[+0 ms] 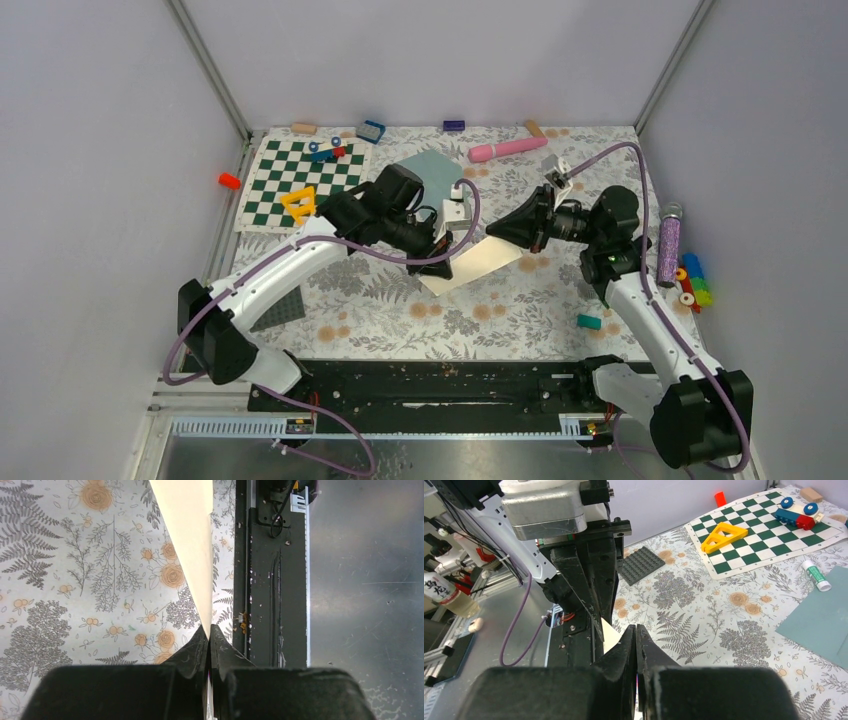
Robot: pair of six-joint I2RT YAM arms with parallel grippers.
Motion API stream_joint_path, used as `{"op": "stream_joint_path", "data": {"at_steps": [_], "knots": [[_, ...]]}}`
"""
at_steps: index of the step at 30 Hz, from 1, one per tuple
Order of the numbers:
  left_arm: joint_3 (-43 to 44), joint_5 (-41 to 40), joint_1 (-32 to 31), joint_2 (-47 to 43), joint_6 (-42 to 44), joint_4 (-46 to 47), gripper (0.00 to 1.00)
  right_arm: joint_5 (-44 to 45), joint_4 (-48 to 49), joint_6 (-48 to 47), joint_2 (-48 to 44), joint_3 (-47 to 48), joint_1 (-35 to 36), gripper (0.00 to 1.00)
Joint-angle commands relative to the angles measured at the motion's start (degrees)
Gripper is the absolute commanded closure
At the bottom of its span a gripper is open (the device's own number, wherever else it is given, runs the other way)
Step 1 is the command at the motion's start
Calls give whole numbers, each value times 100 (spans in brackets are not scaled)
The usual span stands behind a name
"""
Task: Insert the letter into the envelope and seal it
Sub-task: Fold the letter.
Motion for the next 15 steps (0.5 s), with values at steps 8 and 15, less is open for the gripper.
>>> {"op": "stream_joint_path", "data": {"at_steps": [8,15], "knots": [[-200,-188,15,-192,207,-374,100,311,230,191,-455,347,-477,24],[57,209,783,-316,-672,228,100,336,551,492,-437,122,-644,10]]}}
